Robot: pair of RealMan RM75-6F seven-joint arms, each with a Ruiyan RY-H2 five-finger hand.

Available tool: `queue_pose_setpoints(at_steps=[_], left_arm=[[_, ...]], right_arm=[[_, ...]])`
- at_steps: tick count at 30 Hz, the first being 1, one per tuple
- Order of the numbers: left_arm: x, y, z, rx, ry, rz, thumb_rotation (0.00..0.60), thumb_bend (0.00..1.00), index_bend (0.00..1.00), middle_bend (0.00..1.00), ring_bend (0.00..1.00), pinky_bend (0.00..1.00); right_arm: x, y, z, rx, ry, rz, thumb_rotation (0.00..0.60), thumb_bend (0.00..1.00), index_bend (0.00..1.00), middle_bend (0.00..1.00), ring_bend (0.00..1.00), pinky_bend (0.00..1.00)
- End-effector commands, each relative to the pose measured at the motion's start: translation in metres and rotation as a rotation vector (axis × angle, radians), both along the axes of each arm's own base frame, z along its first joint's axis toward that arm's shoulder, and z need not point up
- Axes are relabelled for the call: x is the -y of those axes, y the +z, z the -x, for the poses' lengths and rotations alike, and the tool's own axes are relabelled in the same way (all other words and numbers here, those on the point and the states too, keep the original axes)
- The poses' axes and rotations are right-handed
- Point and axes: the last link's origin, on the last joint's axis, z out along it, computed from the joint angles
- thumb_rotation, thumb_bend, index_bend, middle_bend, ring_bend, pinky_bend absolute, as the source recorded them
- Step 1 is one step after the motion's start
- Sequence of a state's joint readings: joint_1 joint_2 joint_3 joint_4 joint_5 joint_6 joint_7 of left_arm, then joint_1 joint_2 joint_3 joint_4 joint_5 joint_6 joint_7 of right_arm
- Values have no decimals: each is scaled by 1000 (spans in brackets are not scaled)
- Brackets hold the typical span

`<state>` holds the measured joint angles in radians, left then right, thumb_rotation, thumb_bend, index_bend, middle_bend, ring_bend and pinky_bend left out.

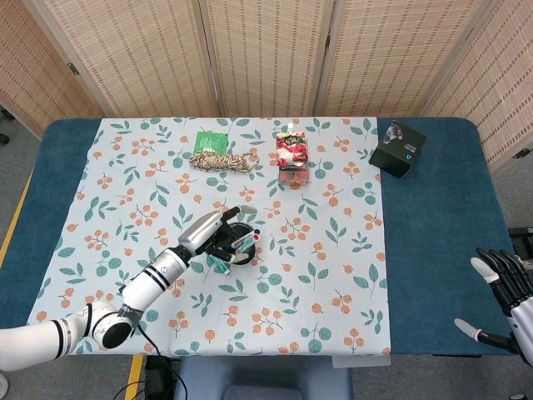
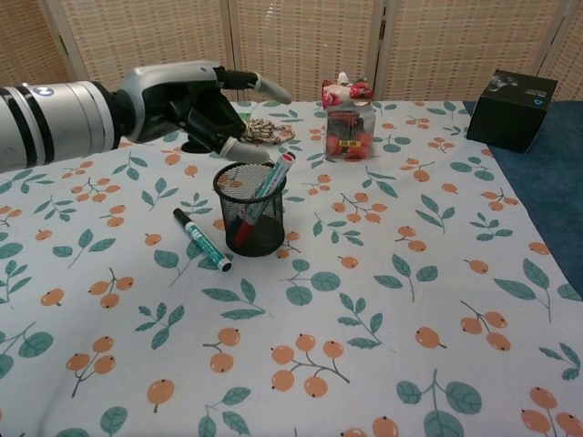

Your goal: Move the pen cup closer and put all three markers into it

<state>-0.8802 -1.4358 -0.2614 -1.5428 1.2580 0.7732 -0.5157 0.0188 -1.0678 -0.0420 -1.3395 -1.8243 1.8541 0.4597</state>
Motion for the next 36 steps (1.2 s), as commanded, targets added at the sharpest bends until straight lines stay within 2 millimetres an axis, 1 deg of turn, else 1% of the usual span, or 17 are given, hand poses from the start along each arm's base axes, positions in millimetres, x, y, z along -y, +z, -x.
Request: queue_pose_setpoints(at_steps=[1,4,5,7,9,12,14,17,19,22,27,29,30,33,36], left_arm=[[3,1,3,2,-13,9,600,194,89,974,929,923],[15,16,2,42,-55,-32,600,193,157,974,929,923],[22,22,4,40,-82,-56,600,193,190,974,929,924],[43,38,14,17,-152,-124,600,193,237,974,932,927],[65,53,29,-35,-204,-176,600,193,276,974,934,929],[93,67,53,-158,-253,-214,600,193,296,974,934,929],[111,71,68,-250,-280,-207,600,192,309,974,934,929],[125,74,85,-388,-336,-204,600,192,339,973,934,930],[126,76,94,-501,-388,-225,600,192,347,974,934,930],[121,74,100,-621,-448,-264,600,192,341,974,934,930],[104,67,105,-785,-508,-283,600,193,271,974,934,929],[95,63,103,-827,-527,-294,600,192,258,974,934,930],[92,62,101,-840,-534,-299,600,192,267,974,934,929],[80,58,95,-870,-549,-299,600,196,311,974,934,929],[71,54,87,-890,-560,-280,600,224,351,973,934,929]], right_arm=[[-1,0,0,0,1,0,600,49,0,0,0,0],[-1,0,0,-1,3,-1,600,49,0,0,0,0],[-1,1,0,-2,3,-3,600,49,0,0,0,0],[0,0,1,-7,4,-8,600,49,0,0,0,0],[1,-1,1,-11,6,-14,600,48,0,0,0,0],[0,-3,-1,-15,10,-20,600,49,0,0,0,0],[0,-6,-2,-19,15,-23,600,49,0,0,0,0],[0,-9,-4,-27,17,-30,600,49,0,0,0,0],[0,-12,-5,-34,15,-38,600,49,0,0,0,0],[2,-15,-5,-42,9,-49,600,49,0,0,0,0],[2,-14,-5,-43,2,-44,600,49,0,0,0,0],[2,-14,-5,-44,1,-43,600,49,0,0,0,0],[2,-14,-5,-45,1,-44,600,49,0,0,0,0],[3,-15,-5,-49,0,-48,600,48,0,0,0,0],[3,-16,-5,-52,-1,-48,600,49,0,0,0,0]])
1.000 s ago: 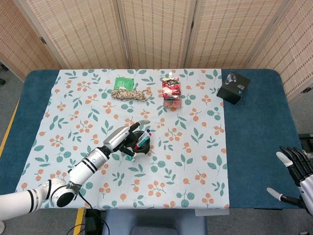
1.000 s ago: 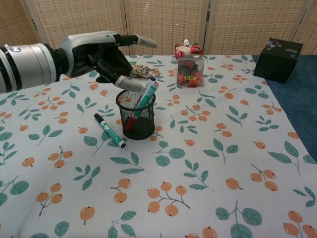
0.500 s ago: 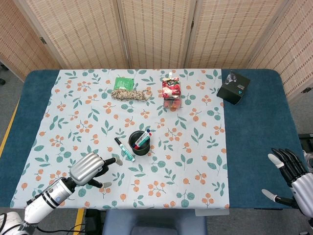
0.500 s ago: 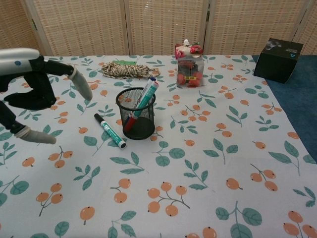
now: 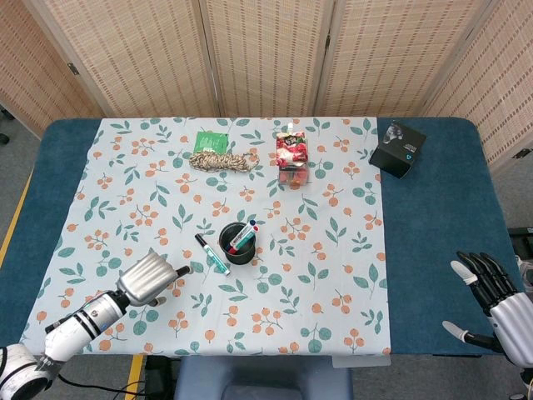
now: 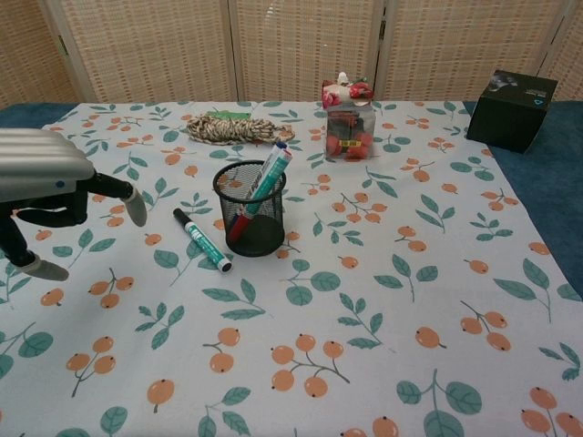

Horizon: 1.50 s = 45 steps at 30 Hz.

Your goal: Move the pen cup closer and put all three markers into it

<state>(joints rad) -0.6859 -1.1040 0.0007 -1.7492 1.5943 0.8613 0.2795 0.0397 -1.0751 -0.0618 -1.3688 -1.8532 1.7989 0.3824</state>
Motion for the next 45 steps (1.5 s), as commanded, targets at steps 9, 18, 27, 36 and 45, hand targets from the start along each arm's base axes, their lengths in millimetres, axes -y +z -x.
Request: queue_pose_setpoints(at_steps=[9,18,27,36,45], left_arm=[[-30,-21,-28,16,53,84,600,257,423,974,934,929],[-43,-42,-34,64,47,124,600,256,407,974,934,929],[-55,-62,-33,62,27,149,600,265,433,974,936,929],[-72,-69,-33,67,13,148,600,277,445,974,937,929],[-77,-80,-35,64,6,163,600,279,448,973,938,929]], right_arm=[[-1,1,0,1,-1,9,600,49,0,0,0,0],[0,3,1,4,-6,22,600,49,0,0,0,0],[-3,5,1,8,-2,32,600,48,0,0,0,0],[-2,8,2,11,-7,43,600,49,0,0,0,0],[-1,11,3,13,-6,55,600,49,0,0,0,0]])
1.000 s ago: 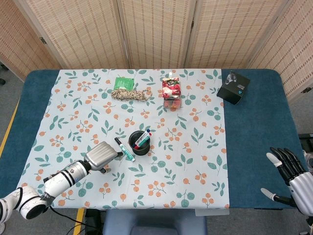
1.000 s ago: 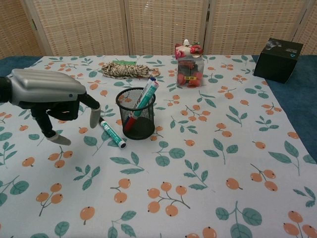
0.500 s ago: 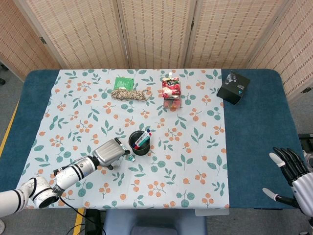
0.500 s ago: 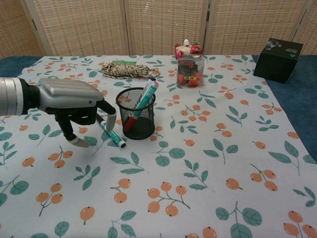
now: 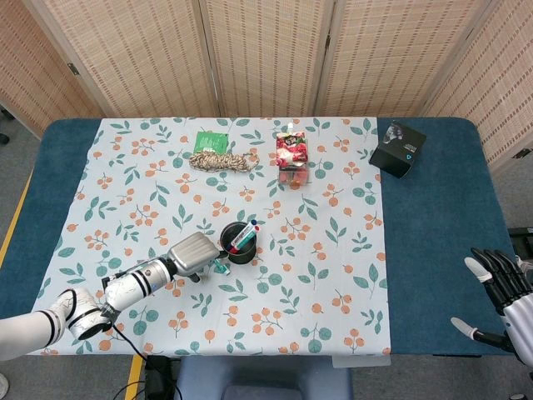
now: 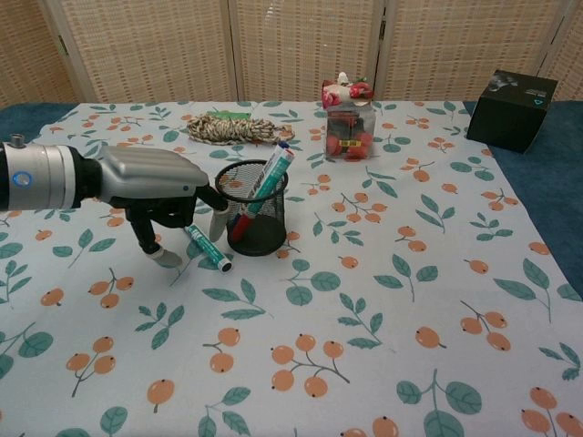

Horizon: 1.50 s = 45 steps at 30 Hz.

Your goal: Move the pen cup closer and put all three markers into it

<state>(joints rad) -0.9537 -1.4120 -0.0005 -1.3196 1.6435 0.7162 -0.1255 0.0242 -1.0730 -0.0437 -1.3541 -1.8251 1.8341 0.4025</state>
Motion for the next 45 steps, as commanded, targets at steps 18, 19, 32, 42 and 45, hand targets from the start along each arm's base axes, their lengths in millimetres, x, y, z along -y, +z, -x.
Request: queue_pose_setpoints(at_steps=[18,19,32,42,45], left_arm=[[-4,-23,-16,12,-46,20,600,279,462,974,940,929],[-5,-23,-16,9,-46,18,600,279,463,974,940,929],[-11,-30,-7,-24,-60,9,600,280,483,974,941,929],[-13,-39,-8,-33,-74,15,600,280,516,974,941,929],[-13,-42,-9,-39,-76,17,600,280,533,974,941,929]], right_arm=[[-3,6,1,9,13,18,600,48,0,0,0,0],[-4,6,1,10,13,19,600,49,0,0,0,0],[-5,5,0,10,13,18,600,49,0,0,0,0],[-6,7,0,16,17,27,600,49,0,0,0,0],[-7,8,0,18,19,28,600,49,0,0,0,0]])
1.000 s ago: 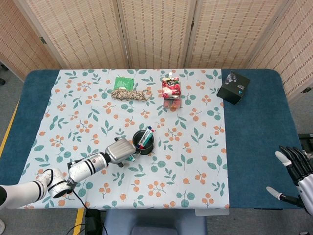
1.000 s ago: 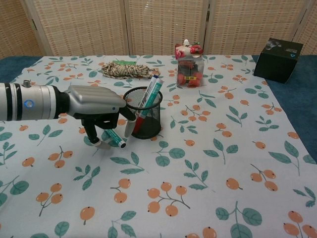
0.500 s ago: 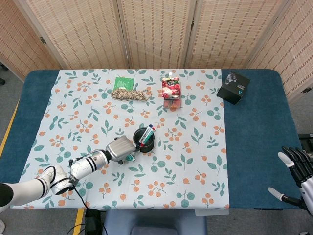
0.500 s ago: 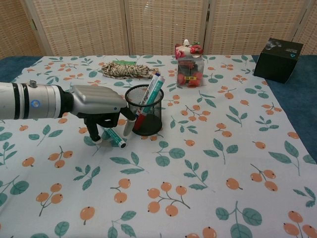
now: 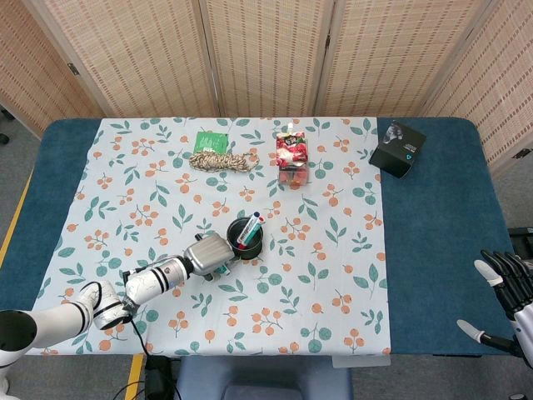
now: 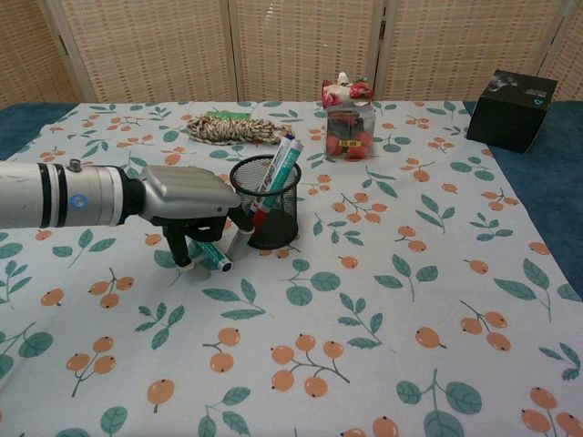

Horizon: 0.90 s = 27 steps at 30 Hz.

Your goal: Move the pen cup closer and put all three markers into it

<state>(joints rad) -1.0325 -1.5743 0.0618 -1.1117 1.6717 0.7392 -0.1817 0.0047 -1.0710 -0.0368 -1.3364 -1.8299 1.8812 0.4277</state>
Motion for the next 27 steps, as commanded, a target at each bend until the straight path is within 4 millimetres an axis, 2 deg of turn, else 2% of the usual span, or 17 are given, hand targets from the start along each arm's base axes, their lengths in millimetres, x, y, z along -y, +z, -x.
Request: queue_pose_setpoints(at_steps=[1,10,17,21,27], left_arm=[[0,-3,0,-2,-1,2,600,280,540,974,941,929],[-1,-8,0,14,-7,-3,600,288,637,979,941,929],[0,6,-3,56,-20,-29,600,298,693,990,945,937],[3,24,-4,112,16,-47,600,306,699,993,947,940],[16,78,-8,279,118,-96,600,306,699,993,948,941]], right_arm=[[0,0,0,1,1,2,600,49,0,0,0,0],[0,0,0,-1,2,3,600,49,0,0,0,0],[-1,-1,-1,-3,3,3,600,49,0,0,0,0],[-1,-1,-1,-3,4,7,600,49,0,0,0,0],[-1,-4,-3,-4,7,-2,600,49,0,0,0,0]])
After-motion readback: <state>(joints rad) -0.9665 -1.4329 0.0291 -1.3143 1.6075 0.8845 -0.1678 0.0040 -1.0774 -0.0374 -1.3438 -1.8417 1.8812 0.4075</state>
